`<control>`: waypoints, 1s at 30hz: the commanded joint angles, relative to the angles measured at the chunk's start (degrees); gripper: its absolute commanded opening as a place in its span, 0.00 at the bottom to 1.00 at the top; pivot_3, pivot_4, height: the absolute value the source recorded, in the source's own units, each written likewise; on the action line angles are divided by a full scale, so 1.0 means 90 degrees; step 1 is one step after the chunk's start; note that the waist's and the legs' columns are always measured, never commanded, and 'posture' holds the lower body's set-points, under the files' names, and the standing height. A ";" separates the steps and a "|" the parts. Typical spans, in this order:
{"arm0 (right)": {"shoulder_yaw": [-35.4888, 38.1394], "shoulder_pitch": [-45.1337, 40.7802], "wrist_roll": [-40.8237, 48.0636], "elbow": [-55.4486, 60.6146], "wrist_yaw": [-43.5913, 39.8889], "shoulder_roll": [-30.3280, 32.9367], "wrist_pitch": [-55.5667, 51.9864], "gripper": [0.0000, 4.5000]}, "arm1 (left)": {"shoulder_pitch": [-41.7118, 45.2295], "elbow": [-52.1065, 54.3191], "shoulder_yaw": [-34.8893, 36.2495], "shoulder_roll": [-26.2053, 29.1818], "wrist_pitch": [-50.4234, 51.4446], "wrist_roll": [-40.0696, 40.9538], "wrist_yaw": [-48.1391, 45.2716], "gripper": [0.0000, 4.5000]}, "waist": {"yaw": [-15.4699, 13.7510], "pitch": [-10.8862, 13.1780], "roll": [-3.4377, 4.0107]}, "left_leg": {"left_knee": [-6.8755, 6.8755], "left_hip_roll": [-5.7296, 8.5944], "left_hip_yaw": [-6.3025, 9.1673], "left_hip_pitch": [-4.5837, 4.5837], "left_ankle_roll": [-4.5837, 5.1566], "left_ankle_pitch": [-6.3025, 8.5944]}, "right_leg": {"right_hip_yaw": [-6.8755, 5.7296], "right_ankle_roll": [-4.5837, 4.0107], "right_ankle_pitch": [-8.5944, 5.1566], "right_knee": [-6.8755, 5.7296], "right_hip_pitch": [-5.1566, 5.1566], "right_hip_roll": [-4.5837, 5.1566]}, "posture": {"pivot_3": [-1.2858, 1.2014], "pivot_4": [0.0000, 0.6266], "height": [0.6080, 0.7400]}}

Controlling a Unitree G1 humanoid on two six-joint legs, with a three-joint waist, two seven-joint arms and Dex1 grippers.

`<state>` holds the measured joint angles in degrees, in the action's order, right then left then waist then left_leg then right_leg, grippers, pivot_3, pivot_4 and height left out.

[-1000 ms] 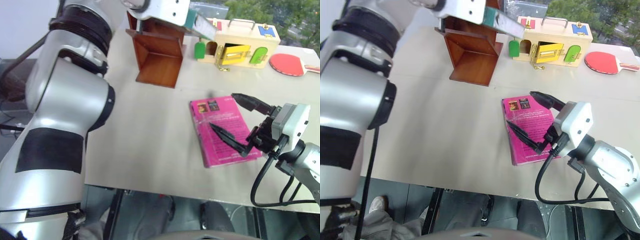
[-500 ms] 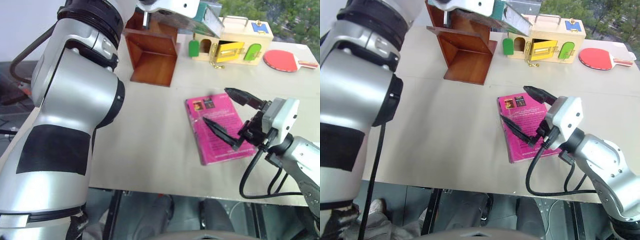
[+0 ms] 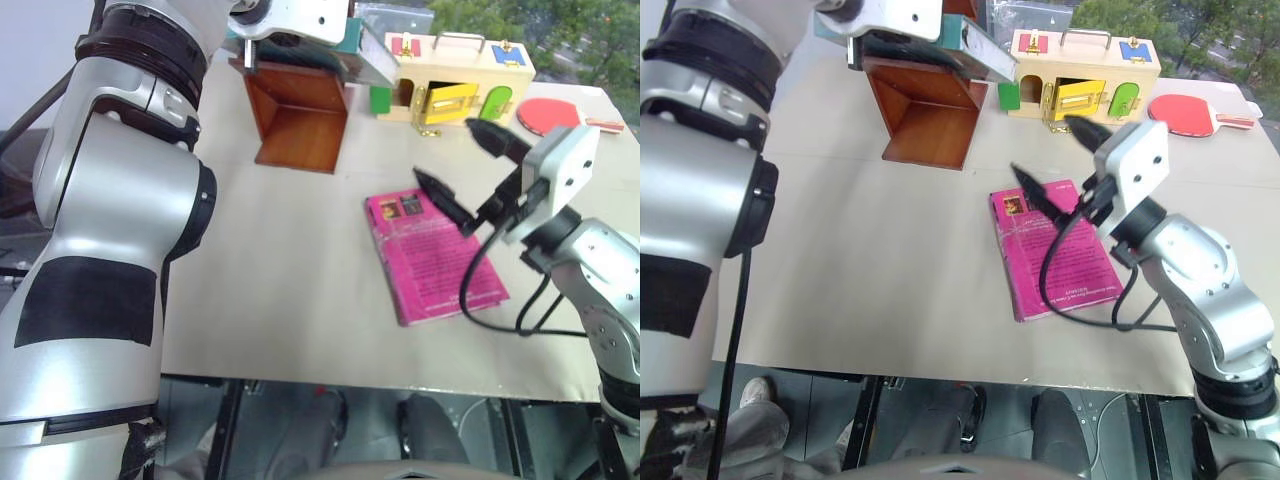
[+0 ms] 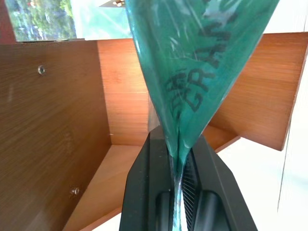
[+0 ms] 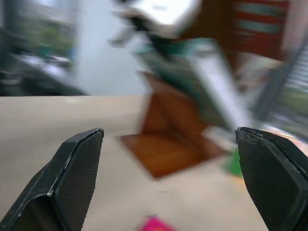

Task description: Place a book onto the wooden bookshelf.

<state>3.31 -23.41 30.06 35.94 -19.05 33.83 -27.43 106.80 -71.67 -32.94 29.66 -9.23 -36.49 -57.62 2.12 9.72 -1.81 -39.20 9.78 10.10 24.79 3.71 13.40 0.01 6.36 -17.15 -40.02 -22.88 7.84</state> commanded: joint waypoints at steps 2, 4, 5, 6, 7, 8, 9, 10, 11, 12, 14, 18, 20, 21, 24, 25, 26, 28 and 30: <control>0.0369 -0.0328 -0.0157 0.0189 0.0254 -0.0015 -0.0099 1.00 | -0.0039 0.0151 0.0119 0.0006 0.0217 -0.0017 0.0221 0.00 | 0.0008 -0.0001 0.0002 | 0.0000 -0.0002 0.0000 0.0000 -0.0001 0.0000 | 0.0002 0.0000 0.0000 -0.0003 -0.0003 -0.0002 | 0.52 0.24 1.00; 0.0410 -0.0400 -0.0165 0.0217 0.0267 -0.0003 -0.0155 1.00 | -0.0074 0.0158 0.0148 0.0012 0.0245 0.0001 0.0292 0.00 | 0.0007 -0.0003 0.0004 | -0.0001 -0.0002 -0.0003 0.0000 -0.0001 -0.0001 | 0.0005 0.0000 0.0000 -0.0004 -0.0003 -0.0002 | 0.52 0.24 1.00; 0.0422 -0.0407 -0.0162 0.0229 0.0251 -0.0002 -0.0170 1.00 | -0.0092 0.0186 0.0196 0.0020 0.0265 0.0037 0.0311 0.18 | 0.0007 -0.0004 0.0006 | -0.0002 -0.0001 -0.0004 0.0000 -0.0001 -0.0001 | 0.0006 0.0000 0.0000 -0.0005 -0.0003 -0.0001 | 0.52 0.24 1.00; 0.0448 -0.0399 -0.0151 0.0240 0.0231 0.0000 -0.0177 1.00 | -0.0102 0.0214 0.0238 0.0017 0.0286 0.0059 0.0319 0.24 | 0.0007 -0.0004 0.0006 | -0.0003 -0.0001 -0.0004 -0.0001 -0.0001 -0.0001 | 0.0006 0.0000 0.0000 -0.0005 -0.0003 -0.0001 | 0.52 0.24 1.00; 0.0455 -0.0402 -0.0169 0.0229 0.0208 0.0008 -0.0174 1.00 | -0.0118 0.0259 0.0310 0.0034 0.0297 0.0117 0.0321 0.37 | 0.0009 -0.0004 0.0006 | -0.0003 -0.0001 -0.0004 -0.0001 -0.0001 -0.0001 | 0.0006 0.0000 0.0000 -0.0006 -0.0004 -0.0002 | 0.52 0.24 1.00; 0.0466 -0.0409 -0.0178 0.0214 0.0190 0.0014 -0.0175 1.00 | -0.0121 0.0294 0.0395 0.0040 0.0352 0.0173 0.0446 0.49 | 0.0010 -0.0003 0.0006 | -0.0003 -0.0001 -0.0004 0.0001 -0.0001 -0.0001 | 0.0007 0.0000 0.0001 -0.0006 -0.0005 -0.0002 | 0.52 0.24 1.00; 0.0485 -0.0405 -0.0179 0.0211 0.0174 0.0020 -0.0176 1.00 | -0.0122 0.0324 0.0449 0.0039 0.0397 0.0207 0.0535 0.51 | 0.0012 -0.0003 0.0006 | -0.0003 -0.0001 -0.0004 0.0003 -0.0001 -0.0001 | 0.0007 0.0000 0.0001 -0.0006 -0.0005 -0.0002 | 0.52 0.24 1.00; 0.0476 -0.0440 -0.0183 0.0185 0.0146 0.0032 -0.0184 1.00 | -0.0148 0.0452 0.0553 0.0127 0.0280 0.0305 0.0552 0.58 | 0.0017 -0.0003 0.0005 | -0.0003 -0.0001 -0.0005 0.0004 -0.0001 -0.0001 | 0.0008 0.0000 0.0001 -0.0006 -0.0005 -0.0002 | 0.52 0.24 1.00; 0.0506 -0.0437 -0.0167 0.0191 0.0112 0.0049 -0.0193 1.00 | -0.0167 0.0565 0.0625 0.0181 0.0203 0.0364 0.0539 0.58 | 0.0019 -0.0003 0.0005 | -0.0002 -0.0001 -0.0005 0.0013 -0.0001 -0.0001 | 0.0011 -0.0001 0.0001 -0.0004 -0.0014 -0.0001 | 0.52 0.24 1.00; 0.0509 -0.0479 -0.0159 0.0170 0.0084 0.0061 -0.0217 1.00 | -0.0261 0.0797 0.0836 0.0309 0.0085 0.0600 0.0322 0.58 | 0.0020 -0.0003 0.0006 | 0.0000 -0.0001 -0.0010 0.0018 -0.0001 -0.0001 | 0.0016 -0.0001 0.0000 -0.0001 -0.0020 0.0001 | 0.52 0.24 1.00; 0.0542 -0.0524 -0.0137 0.0156 0.0041 0.0080 -0.0260 1.00 | -0.0451 0.1255 0.1180 0.0506 0.0055 0.0998 -0.0056 0.58 | 0.0037 -0.0003 0.0006 | 0.0004 -0.0001 -0.0016 0.0021 -0.0001 0.0000 | 0.0031 -0.0001 0.0001 0.0000 -0.0030 0.0003 | 0.52 0.24 1.00; 0.0708 -0.0527 0.0016 0.0216 -0.0086 0.0187 -0.0401 1.00 | -0.2017 0.4165 0.2613 0.1149 0.0992 0.3353 -0.1978 0.58 | 0.0061 -0.0008 0.0024 | 0.0009 0.0000 -0.0027 0.0031 -0.0001 0.0000 | 0.0076 -0.0003 0.0002 -0.0012 -0.0066 0.0001 | 0.52 0.24 1.00; 0.0811 -0.0506 0.0113 0.0252 -0.0131 0.0229 -0.0482 1.00 | -0.2999 0.5761 0.3304 0.1229 0.1864 0.4742 -0.2489 0.58 | 0.0072 -0.0009 0.0024 | 0.0008 -0.0002 -0.0027 0.0033 -0.0002 0.0000 | 0.0095 -0.0004 0.0002 -0.0021 -0.0079 0.0006 | 0.52 0.24 1.00; 0.0864 -0.0497 0.0155 0.0273 -0.0144 0.0256 -0.0520 1.00 | -0.3464 0.6412 0.3508 0.1211 0.2470 0.5094 -0.2394 0.58 | 0.0079 -0.0010 0.0026 | 0.0011 -0.0002 -0.0027 0.0032 -0.0002 -0.0001 | 0.0100 -0.0004 0.0002 -0.0021 -0.0079 0.0006 | 0.52 0.24 1.00; 0.1040 -0.0514 0.0324 0.0350 -0.0144 0.0334 -0.0669 1.00 | -0.4522 0.7791 0.3767 0.0839 0.3868 0.5897 -0.1744 0.58 | 0.0041 -0.0010 0.0026 | -0.0007 -0.0003 -0.0024 0.0032 -0.0002 -0.0001 | 0.0104 -0.0006 0.0003 -0.0033 -0.0080 -0.0002 | 0.52 0.24 1.00; 0.1098 -0.0519 0.0378 0.0376 -0.0134 0.0357 -0.0722 1.00 | -0.4683 0.8012 0.3816 0.0669 0.4414 0.6143 -0.1483 0.53 | 0.0010 -0.0010 0.0024 | -0.0014 -0.0003 -0.0025 0.0028 -0.0003 -0.0001 | 0.0104 -0.0006 0.0003 -0.0037 -0.0077 -0.0015 | 0.52 0.24 1.00; 0.1172 -0.0523 0.0432 0.0425 -0.0107 0.0397 -0.0793 1.00 | -0.4974 0.8176 0.3783 0.0289 0.4608 0.6217 -0.1050 0.46 | -0.0022 -0.0011 0.0025 | -0.0023 -0.0003 -0.0024 0.0028 -0.0003 -0.0001 | 0.0104 -0.0007 0.0004 -0.0045 -0.0075 -0.0016 | 0.52 0.24 1.00; 0.1325 -0.0525 0.0565 0.0557 -0.0033 0.0478 -0.0965 1.00 | -0.5483 0.8252 0.3698 -0.0780 0.4500 0.6212 0.0054 0.30 | -0.0078 -0.0014 0.0028 | -0.0027 0.0003 -0.0027 0.0019 -0.0006 -0.0003 | 0.0105 -0.0017 0.0010 -0.0064 -0.0070 -0.0013 | 0.52 0.24 1.00; 0.1467 -0.0455 0.0669 0.0743 0.0061 0.0588 -0.1167 1.00 | -0.5727 0.7691 0.3497 -0.2093 0.3628 0.5781 0.1335 0.07 | -0.0233 -0.0020 0.0032 | -0.0026 0.0003 -0.0027 -0.0013 -0.0008 -0.0004 | 0.0104 -0.0019 0.0012 -0.0063 -0.0040 -0.0013 | 0.52 0.24 1.00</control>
<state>14.28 -27.19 34.79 39.57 -19.29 38.36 -37.17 55.24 -1.00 0.02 14.28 27.58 17.14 -53.50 0.03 9.53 -1.52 -39.44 9.81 9.91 24.64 3.58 13.33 0.91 6.18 -16.98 -40.56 -23.17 7.74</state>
